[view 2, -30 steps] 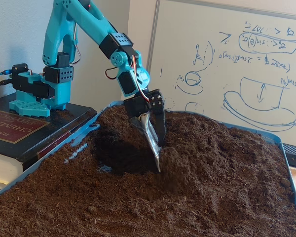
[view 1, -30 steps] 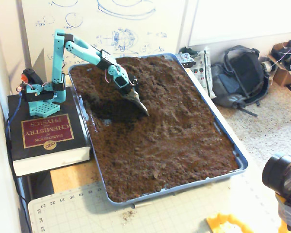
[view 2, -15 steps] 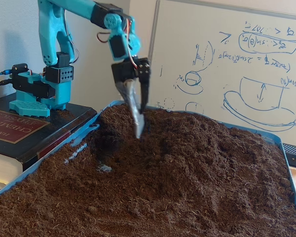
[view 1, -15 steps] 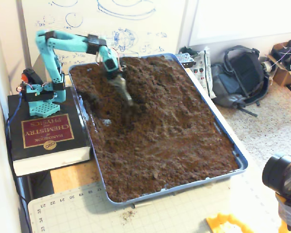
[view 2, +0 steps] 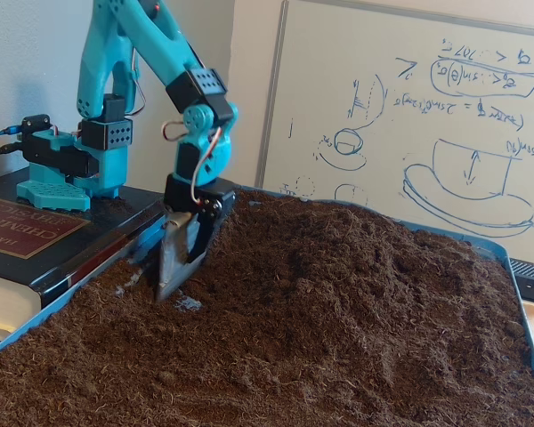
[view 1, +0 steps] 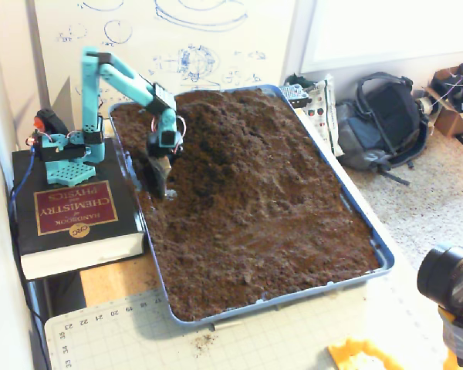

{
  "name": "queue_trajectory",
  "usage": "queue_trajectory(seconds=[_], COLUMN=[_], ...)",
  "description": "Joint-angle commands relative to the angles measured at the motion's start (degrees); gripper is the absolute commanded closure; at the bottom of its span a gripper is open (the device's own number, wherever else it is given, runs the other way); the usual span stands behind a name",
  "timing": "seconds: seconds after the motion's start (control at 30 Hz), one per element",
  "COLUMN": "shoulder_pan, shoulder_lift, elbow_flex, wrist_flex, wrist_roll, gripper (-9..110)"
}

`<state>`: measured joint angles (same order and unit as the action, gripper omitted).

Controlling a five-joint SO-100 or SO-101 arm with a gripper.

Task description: Build a berm.

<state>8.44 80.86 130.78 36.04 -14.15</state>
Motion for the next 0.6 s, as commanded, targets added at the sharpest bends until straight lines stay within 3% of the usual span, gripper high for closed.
queue_trajectory(seconds=[0.0,0.57], shoulder_pan=[-5.63,-10.55], shoulder_lift=[-4.48,-4.31], elbow_flex=[-1.49,-19.07], wrist_flex=[-10.11,-14.5], wrist_roll=[0.7,0.88], gripper=[101,101])
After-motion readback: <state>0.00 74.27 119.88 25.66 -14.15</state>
